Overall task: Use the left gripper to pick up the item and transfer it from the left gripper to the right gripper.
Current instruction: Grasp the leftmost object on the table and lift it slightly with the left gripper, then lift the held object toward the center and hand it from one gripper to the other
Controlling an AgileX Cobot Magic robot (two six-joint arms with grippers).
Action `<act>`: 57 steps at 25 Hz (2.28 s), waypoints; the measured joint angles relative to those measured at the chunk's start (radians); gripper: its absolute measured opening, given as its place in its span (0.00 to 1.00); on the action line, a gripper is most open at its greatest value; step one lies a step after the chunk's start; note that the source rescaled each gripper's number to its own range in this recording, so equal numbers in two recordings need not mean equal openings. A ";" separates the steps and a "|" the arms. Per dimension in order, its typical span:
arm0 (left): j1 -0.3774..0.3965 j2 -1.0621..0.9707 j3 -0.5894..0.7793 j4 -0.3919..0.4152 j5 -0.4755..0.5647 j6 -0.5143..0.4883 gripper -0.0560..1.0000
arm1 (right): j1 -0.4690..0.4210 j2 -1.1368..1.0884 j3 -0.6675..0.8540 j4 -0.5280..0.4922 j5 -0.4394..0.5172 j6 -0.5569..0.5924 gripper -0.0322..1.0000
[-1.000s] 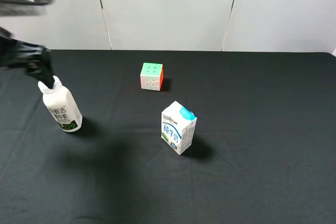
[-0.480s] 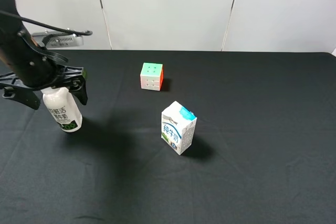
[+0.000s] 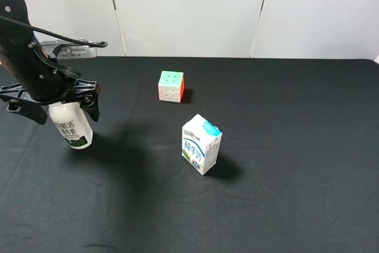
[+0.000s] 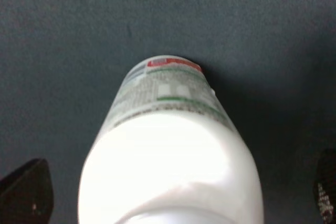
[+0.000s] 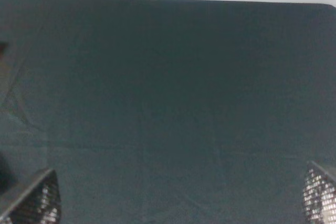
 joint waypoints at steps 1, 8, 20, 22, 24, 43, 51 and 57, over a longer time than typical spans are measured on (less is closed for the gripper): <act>0.000 0.000 0.000 0.000 -0.003 -0.001 1.00 | 0.000 0.000 0.000 0.000 0.000 0.000 1.00; 0.000 0.000 -0.001 0.003 -0.017 -0.004 1.00 | 0.000 0.000 0.000 0.000 0.000 0.000 1.00; 0.000 0.000 -0.001 0.003 -0.035 -0.004 0.41 | 0.000 0.000 0.000 0.000 0.000 0.000 1.00; 0.000 0.000 -0.001 0.011 -0.037 -0.004 0.15 | 0.000 0.000 0.000 0.000 0.000 0.000 1.00; 0.000 0.000 -0.001 0.011 -0.039 -0.004 0.07 | 0.000 0.000 0.000 0.000 0.000 0.000 1.00; 0.000 -0.015 -0.041 0.011 0.022 -0.001 0.07 | 0.000 0.000 0.000 0.000 0.000 0.000 1.00; 0.000 -0.059 -0.126 0.011 0.141 -0.001 0.07 | 0.000 0.000 0.000 0.006 0.000 0.000 1.00; 0.000 -0.063 -0.155 -0.015 0.199 0.066 0.07 | 0.000 0.000 0.000 0.006 0.000 0.000 1.00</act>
